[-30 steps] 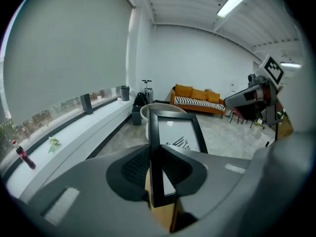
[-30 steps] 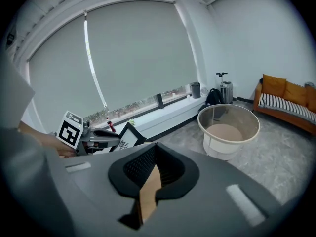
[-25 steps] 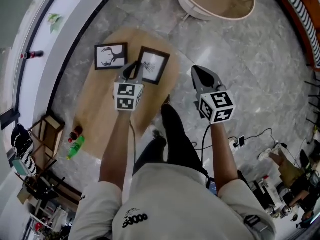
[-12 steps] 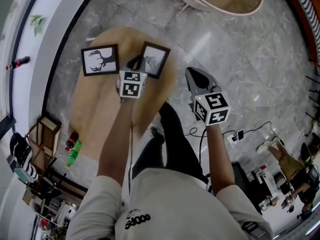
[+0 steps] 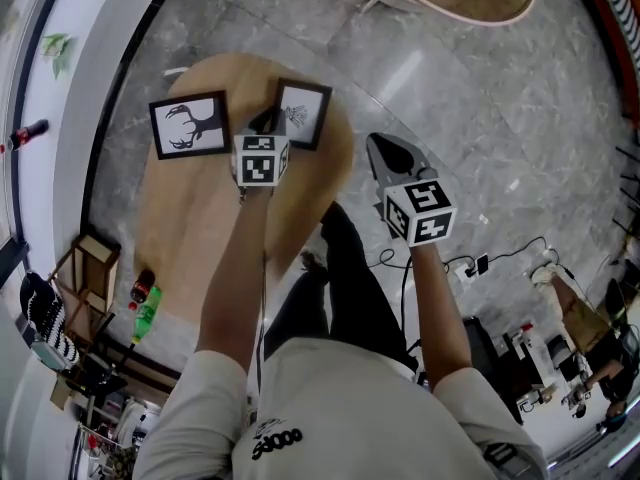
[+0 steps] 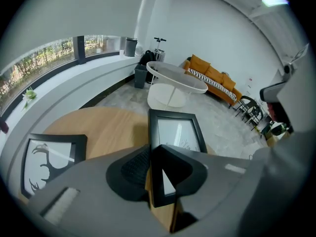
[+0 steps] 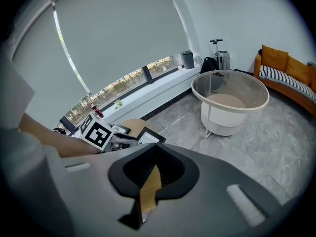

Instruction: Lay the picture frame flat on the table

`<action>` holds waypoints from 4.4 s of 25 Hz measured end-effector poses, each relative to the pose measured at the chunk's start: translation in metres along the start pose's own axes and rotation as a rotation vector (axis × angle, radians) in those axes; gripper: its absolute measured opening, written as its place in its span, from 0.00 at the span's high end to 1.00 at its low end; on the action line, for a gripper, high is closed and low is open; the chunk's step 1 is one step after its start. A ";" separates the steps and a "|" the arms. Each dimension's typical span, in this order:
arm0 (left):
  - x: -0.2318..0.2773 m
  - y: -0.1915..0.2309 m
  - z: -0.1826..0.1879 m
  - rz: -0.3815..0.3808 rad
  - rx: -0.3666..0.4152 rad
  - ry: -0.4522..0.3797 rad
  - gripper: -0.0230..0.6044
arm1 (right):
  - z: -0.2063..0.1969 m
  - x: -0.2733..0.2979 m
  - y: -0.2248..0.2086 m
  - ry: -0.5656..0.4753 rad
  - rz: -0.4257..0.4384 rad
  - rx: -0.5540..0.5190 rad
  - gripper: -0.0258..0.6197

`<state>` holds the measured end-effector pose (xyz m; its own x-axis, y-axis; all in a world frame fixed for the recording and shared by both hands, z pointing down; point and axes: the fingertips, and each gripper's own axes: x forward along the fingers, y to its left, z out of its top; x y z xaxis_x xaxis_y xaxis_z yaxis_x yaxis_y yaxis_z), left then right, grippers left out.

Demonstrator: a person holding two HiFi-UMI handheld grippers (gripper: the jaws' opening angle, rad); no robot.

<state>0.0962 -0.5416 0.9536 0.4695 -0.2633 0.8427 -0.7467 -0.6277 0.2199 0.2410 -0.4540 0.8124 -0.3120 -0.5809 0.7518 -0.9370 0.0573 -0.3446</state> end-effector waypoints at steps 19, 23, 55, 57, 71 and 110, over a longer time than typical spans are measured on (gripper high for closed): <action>0.018 0.011 -0.018 0.066 -0.079 0.037 0.81 | -0.014 0.003 -0.007 0.024 0.003 0.001 0.96; 0.008 0.011 -0.020 0.048 -0.096 0.027 0.70 | -0.010 -0.009 -0.002 0.007 -0.006 -0.006 0.96; -0.433 -0.068 -0.057 0.053 -0.097 -0.509 0.93 | 0.039 -0.336 0.170 -0.408 -0.056 -0.238 0.96; -0.460 -0.080 -0.061 0.031 -0.066 -0.537 0.95 | 0.038 -0.358 0.187 -0.445 -0.051 -0.247 0.96; -0.684 -0.161 -0.027 0.025 0.246 -0.896 0.95 | 0.037 -0.487 0.330 -0.637 0.000 -0.452 0.96; -0.825 -0.238 -0.061 0.129 0.462 -1.096 0.95 | 0.013 -0.580 0.448 -0.757 0.049 -0.681 0.96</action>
<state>-0.1423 -0.1302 0.2361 0.7227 -0.6875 -0.0710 -0.6834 -0.6956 -0.2217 0.0041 -0.1018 0.2151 -0.3922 -0.9132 0.1109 -0.8900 0.4072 0.2054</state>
